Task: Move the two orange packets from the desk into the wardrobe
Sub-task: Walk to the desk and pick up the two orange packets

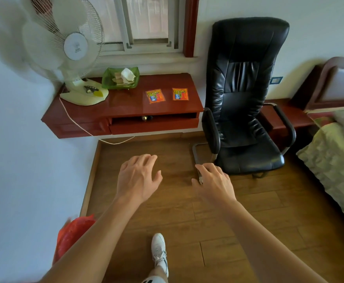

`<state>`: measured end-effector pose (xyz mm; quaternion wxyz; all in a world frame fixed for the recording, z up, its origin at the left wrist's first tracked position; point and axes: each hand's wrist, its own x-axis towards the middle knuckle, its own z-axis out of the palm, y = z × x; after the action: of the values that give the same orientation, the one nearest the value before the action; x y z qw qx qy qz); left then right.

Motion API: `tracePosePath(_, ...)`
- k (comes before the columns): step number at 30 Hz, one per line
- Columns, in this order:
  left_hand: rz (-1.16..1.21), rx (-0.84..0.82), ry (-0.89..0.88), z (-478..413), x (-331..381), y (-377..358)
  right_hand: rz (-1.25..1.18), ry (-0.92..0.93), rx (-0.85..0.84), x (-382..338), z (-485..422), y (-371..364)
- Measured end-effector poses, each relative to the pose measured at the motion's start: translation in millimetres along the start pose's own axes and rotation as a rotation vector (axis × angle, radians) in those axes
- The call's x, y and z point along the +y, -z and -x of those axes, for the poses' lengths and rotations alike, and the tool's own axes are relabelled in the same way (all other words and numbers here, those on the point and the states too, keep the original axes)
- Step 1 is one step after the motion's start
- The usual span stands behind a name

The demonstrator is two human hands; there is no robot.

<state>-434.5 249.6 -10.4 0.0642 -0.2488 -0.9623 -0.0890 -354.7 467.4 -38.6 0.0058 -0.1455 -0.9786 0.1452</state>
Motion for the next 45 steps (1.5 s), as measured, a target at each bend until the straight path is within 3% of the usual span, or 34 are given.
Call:
tracePosePath(11, 0.015, 0.046, 0.026, -190.1, -95.1, -8.5, 0.0, 0.011, 0.011, -56.5, -198.6, 1.5)
tracePosePath(27, -0.001, 0.019, 0.041, -412.4, -133.8, -69.5, -0.023, 0.02, -0.014, -36.3, -430.7, -12.2)
tracePosePath(37, 0.044, 0.0, 0.235, -565.2, -127.6, -115.9, -0.019, 0.059, -0.045, 7.6, -613.1, -1.0)
tracePosePath(45, 0.139, -0.057, 0.427, -621.6, -145.0, -156.0, -0.013, 0.053, -0.141, 28.7, -695.9, -12.6)
